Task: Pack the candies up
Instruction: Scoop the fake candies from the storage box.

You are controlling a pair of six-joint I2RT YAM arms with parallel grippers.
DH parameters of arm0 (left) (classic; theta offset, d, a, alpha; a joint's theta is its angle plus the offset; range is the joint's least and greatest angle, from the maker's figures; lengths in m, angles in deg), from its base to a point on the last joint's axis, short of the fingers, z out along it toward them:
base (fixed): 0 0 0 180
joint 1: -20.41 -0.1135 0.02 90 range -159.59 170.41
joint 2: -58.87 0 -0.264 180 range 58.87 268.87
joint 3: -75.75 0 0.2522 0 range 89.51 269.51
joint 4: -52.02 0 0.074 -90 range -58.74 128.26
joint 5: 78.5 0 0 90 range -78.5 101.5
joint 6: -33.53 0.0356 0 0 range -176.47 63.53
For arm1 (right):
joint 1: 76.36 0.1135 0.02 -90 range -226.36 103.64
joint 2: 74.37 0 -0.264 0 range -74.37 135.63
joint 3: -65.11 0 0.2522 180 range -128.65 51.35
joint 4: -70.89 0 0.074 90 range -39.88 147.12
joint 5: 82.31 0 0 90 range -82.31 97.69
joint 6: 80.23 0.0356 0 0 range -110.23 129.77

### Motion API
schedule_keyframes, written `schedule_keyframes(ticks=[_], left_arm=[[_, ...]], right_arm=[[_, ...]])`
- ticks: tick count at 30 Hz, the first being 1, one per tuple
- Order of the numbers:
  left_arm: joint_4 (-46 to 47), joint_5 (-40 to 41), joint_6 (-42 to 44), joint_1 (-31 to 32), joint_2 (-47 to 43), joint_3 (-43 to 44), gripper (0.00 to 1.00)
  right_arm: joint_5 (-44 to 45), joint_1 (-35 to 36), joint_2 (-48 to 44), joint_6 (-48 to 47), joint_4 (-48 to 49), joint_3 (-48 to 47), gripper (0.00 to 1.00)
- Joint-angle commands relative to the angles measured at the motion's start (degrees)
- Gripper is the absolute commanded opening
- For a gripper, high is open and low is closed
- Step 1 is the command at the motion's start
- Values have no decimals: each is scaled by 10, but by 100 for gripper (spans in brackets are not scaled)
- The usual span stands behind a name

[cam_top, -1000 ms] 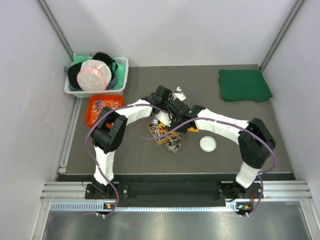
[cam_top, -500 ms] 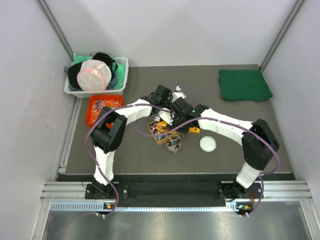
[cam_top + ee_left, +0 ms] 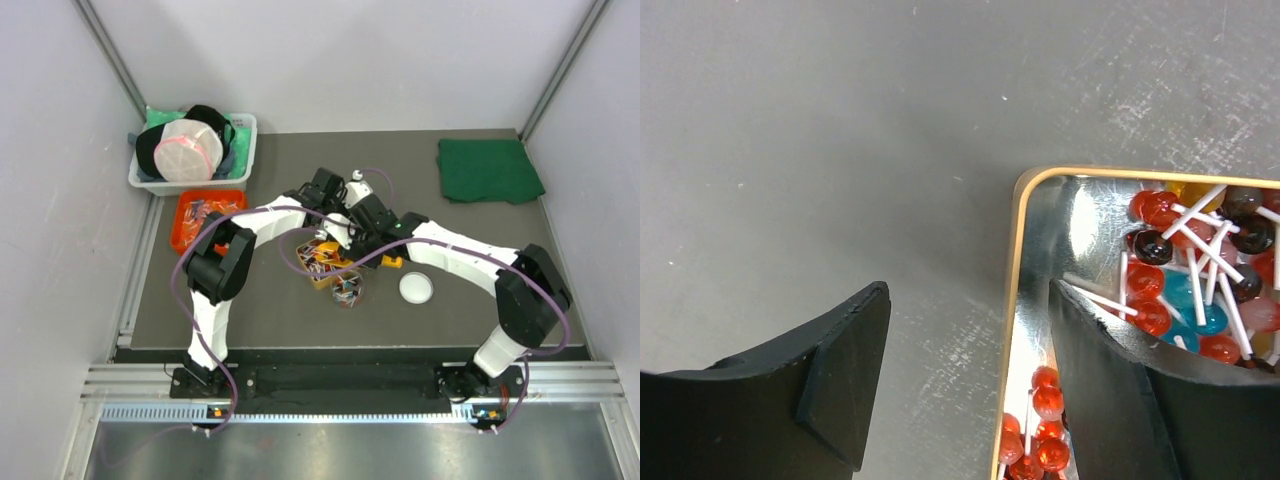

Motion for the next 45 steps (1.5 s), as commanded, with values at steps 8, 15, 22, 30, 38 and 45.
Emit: schedule_keyframes(ticks=[8, 15, 22, 30, 38, 45], left_arm=[[-37, -47, -21, 2, 6, 32, 73], [-35, -56, -28, 3, 0, 39, 74], [-41, -71, -47, -3, -8, 55, 76], [-43, -83, -65, -10, -5, 61, 77], [-51, -98, -70, -22, -9, 60, 78], [-50, -101, -72, -25, -14, 56, 78]], right_arm=[[-3, -20, -50, 17, 105, 17, 0], [-3, -22, -54, 16, 111, 29, 0], [-8, -23, -62, 13, 109, 36, 0], [-26, -24, -79, 11, 100, 42, 0], [-55, -24, -116, -17, 73, 60, 0], [-73, -25, -145, -30, 64, 90, 0]])
